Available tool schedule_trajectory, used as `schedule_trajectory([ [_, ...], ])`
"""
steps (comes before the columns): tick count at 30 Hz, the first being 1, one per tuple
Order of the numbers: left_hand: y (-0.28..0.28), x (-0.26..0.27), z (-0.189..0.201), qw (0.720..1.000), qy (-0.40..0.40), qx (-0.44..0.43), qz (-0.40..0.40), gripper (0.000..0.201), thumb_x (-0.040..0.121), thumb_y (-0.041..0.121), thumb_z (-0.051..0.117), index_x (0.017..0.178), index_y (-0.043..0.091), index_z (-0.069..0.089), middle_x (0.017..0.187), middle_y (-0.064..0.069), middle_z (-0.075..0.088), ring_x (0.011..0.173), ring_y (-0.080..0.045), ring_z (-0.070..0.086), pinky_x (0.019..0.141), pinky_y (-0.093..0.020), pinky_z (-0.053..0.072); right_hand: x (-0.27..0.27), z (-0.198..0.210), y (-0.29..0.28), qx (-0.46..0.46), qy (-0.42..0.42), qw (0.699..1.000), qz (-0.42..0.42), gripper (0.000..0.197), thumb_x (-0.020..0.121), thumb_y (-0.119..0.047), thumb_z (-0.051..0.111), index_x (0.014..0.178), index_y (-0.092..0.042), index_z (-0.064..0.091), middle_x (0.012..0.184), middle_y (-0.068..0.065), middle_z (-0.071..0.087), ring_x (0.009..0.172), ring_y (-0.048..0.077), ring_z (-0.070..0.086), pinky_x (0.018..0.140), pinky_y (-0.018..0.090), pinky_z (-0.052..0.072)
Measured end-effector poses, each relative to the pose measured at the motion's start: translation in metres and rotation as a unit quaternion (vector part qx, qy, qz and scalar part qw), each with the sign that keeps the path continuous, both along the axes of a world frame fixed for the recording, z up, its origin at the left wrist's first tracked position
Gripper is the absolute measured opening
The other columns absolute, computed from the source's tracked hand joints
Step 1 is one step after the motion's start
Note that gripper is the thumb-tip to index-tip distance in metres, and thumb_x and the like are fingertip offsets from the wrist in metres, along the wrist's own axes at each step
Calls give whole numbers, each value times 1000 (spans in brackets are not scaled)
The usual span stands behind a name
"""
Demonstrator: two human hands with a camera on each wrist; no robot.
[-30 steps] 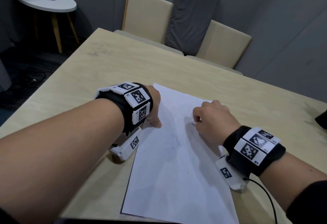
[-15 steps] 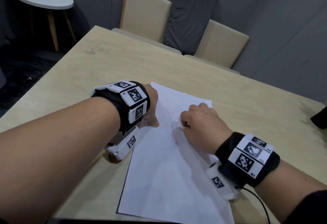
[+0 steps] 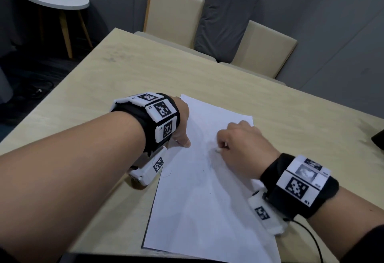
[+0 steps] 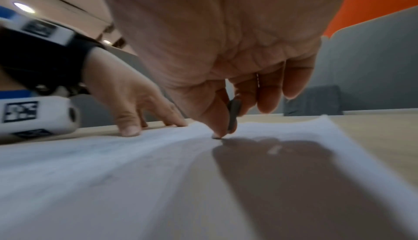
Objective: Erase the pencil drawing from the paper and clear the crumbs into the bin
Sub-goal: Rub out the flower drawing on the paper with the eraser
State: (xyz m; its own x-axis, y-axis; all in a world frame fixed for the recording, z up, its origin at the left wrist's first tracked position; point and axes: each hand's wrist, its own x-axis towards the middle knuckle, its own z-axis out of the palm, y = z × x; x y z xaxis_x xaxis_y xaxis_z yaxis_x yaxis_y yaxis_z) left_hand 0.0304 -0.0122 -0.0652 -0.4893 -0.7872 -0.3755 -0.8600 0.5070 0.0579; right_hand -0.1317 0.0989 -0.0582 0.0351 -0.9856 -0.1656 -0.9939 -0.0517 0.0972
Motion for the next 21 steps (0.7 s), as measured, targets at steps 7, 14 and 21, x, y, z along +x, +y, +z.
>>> schedule_trajectory([
  [7,0,0,0,1000,-1,-4,-2,66,71,67,73,112,15,67,113,-3,66,86,-25,56,64,-27,39,18,0,5,2,-13,999,37,13,92,-31,49,84,-23,55,95,-1,52,95,24,39,84,37,35],
  [14,0,0,1,1000,-3,-1,-2,67,74,66,72,114,13,67,116,-4,66,83,-25,52,60,-27,36,-14,7,-4,-2,30,998,-51,10,91,-27,49,87,-24,58,94,-2,53,102,27,44,83,37,34],
  [21,-2,0,-2,1000,3,4,-3,67,71,68,74,112,15,67,113,-4,67,82,-24,53,65,-27,40,28,-1,13,2,-9,998,60,15,93,-30,47,89,-21,58,95,-1,52,96,24,39,86,38,36],
])
